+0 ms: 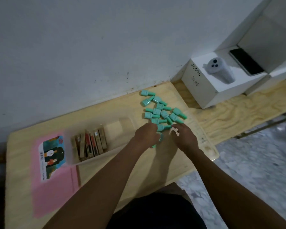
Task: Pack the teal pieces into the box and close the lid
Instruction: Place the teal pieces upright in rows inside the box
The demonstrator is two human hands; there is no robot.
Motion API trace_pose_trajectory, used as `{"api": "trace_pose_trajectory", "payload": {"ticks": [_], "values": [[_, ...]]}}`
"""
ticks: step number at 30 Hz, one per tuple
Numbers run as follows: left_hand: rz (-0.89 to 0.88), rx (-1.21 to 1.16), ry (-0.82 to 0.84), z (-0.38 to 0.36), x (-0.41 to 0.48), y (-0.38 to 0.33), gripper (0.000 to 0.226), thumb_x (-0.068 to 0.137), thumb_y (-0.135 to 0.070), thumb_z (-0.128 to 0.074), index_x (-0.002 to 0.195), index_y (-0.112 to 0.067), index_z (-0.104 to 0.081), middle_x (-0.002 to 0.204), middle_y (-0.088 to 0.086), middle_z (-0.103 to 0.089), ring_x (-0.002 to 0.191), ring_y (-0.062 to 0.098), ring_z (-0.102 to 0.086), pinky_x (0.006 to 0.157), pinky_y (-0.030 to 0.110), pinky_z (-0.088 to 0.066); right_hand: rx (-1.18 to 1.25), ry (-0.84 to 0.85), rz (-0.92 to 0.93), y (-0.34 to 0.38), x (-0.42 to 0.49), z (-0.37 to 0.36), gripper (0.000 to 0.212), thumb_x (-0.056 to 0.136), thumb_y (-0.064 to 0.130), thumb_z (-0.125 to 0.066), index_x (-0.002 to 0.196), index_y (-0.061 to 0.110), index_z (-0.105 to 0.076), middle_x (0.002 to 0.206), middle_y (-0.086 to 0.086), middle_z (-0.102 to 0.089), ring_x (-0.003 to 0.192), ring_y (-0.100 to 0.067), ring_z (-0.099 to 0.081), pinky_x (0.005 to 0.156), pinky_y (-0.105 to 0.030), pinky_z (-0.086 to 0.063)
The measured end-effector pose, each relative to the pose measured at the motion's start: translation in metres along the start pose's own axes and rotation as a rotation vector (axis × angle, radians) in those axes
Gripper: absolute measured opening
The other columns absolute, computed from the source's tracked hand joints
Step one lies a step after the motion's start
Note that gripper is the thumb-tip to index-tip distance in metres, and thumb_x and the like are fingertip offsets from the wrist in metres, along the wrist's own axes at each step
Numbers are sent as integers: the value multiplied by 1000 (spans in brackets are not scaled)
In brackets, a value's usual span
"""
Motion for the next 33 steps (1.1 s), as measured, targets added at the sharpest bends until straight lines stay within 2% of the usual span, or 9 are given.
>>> {"api": "trace_pose_trajectory", "payload": {"ticks": [4, 9, 14, 18, 21, 24, 27, 31, 33], "values": [[168, 119, 177, -42, 9, 3, 37, 86, -33, -58, 115, -10, -58, 112, 11, -63, 100, 29, -63, 77, 36, -50, -147, 128, 106, 12, 23, -4, 35, 90, 30, -53, 124, 33, -59, 130, 2, -54, 115, -22, -54, 81, -37, -51], [197, 160, 132, -45, 12, 5, 22, 91, -13, -49, 108, -6, -60, 111, 13, -64, 101, 31, -62, 77, 37, -49, -286, 211, 179, 18, 33, -12, 36, 92, 42, -51, 127, 34, -57, 125, -1, -55, 110, -23, -56, 75, -37, -50], [257, 26, 99, -42, 8, 7, 20, 89, -13, -53, 106, -5, -58, 114, 15, -61, 104, 33, -60, 77, 38, -47, -277, 234, 151, 17, 31, -13, 28, 92, 48, -50, 112, 34, -63, 112, 2, -61, 98, -19, -59, 72, -35, -52], [302, -157, 59, -26, 8, 10, 26, 84, -20, -66, 105, -4, -62, 110, 15, -64, 100, 31, -63, 79, 36, -50, 70, 167, -22, 4, 23, 2, 28, 88, 39, -65, 112, 27, -68, 109, 2, -66, 89, -15, -60, 70, -29, -48], [317, -429, 19, -4, 2, 19, 24, 78, -19, -73, 98, -7, -68, 87, 13, -71, 72, 24, -69, 65, 34, -58, 313, 28, -67, 3, 14, 17, 28, 85, 30, -71, 109, 16, -71, 105, -3, -70, 80, -12, -61, 65, -18, -45], [239, -676, -16, 25, -13, 31, 25, 77, -16, -76, 100, -7, -70, 76, 10, -70, 57, 14, -64, 58, 27, -57, 474, -43, -47, 19, 1, 29, 26, 88, 28, -67, 110, 14, -71, 107, -2, -71, 85, -12, -65, 72, -22, -49], [215, -886, -128, 54, -29, 56, 24, 76, -15, -77, 99, -10, -71, 75, 5, -70, 59, 11, -61, 61, 26, -55, 568, -70, -10, 46, -7, 35, 25, 91, 28, -63, 113, 16, -69, 104, 0, -70, 87, -9, -65, 79, -30, -54], [268, -939, -309, 81, -48, 97, 27, 78, -18, -75, 103, -8, -71, 77, 7, -68, 62, 12, -60, 60, 25, -55, 587, -67, 54, 90, 0, 36, 27, 91, 28, -64, 117, 19, -66, 103, 9, -65, 86, 6, -59, 70, -8, -44], [287, -890, -381, 92, -55, 113, 25, 80, -19, -73, 103, -10, -70, 79, 5, -67, 62, 11, -60, 60, 24, -53, 553, -39, 96, 115, 8, 34, 27, 90, 25, -66, 116, 20, -65, 99, 12, -61, 84, 6, -57, 67, -4, -41]]}}
Point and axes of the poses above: each hand's wrist, its own x-axis towards the middle knuckle, its own z-axis out of the back of the hand, y = z × x, the point moved 6 cm from there along x, towards the middle knuckle
